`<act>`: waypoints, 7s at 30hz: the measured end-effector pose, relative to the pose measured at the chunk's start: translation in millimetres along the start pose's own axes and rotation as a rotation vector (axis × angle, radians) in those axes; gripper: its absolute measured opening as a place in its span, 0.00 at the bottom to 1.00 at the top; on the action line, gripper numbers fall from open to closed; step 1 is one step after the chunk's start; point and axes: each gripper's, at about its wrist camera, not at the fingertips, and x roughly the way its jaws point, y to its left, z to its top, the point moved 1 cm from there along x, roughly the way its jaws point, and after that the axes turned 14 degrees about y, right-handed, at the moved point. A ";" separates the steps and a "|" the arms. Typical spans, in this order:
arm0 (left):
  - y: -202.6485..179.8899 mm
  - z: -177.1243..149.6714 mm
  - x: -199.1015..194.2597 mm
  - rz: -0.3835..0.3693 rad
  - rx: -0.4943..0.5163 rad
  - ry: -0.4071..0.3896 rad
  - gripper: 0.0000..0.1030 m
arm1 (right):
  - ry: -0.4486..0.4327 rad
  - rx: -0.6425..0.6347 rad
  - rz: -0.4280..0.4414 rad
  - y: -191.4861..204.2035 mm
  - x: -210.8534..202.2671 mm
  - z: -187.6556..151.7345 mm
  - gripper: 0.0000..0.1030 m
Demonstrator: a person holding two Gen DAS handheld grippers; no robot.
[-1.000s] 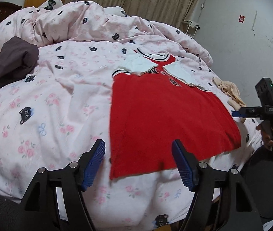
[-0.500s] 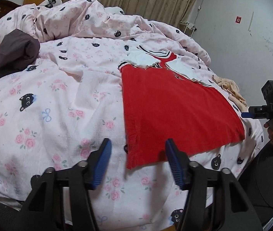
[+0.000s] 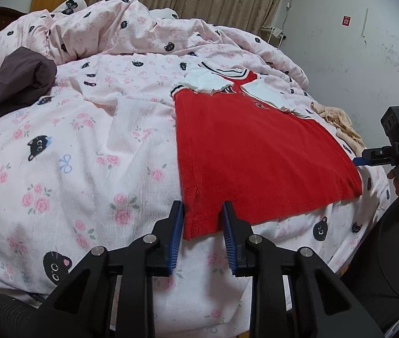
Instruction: Fold clothes
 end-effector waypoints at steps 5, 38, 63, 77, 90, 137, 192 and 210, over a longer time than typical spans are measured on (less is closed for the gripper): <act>1.3 0.7 2.3 -0.008 -0.010 0.003 0.20 | 0.008 -0.003 -0.003 0.3 2.1 0.9 0.86; 10.4 6.6 -2.4 0.058 -0.107 -0.009 0.04 | 0.098 0.022 0.003 -36.6 7.1 -42.8 0.87; 12.8 6.2 -0.4 0.058 -0.120 0.005 0.04 | 0.155 -0.079 0.114 -28.2 24.7 -37.9 0.53; 15.3 6.5 -1.4 0.044 -0.127 0.004 0.04 | 0.146 -0.083 0.148 -25.3 22.2 -37.1 0.07; 17.0 21.6 -40.9 -0.068 -0.148 -0.069 0.04 | -0.021 -0.085 0.275 -19.4 -19.4 -34.7 0.06; 95.1 289.8 94.5 -0.126 -0.297 0.071 0.04 | -0.069 0.082 0.349 -82.7 -20.4 274.4 0.05; 36.5 259.5 132.7 -0.079 -0.141 0.193 0.07 | 0.233 -0.623 -0.327 69.6 90.5 359.6 0.54; 41.3 259.7 140.4 -0.103 -0.167 0.214 0.07 | 0.428 -0.839 -0.477 105.3 128.4 369.6 0.01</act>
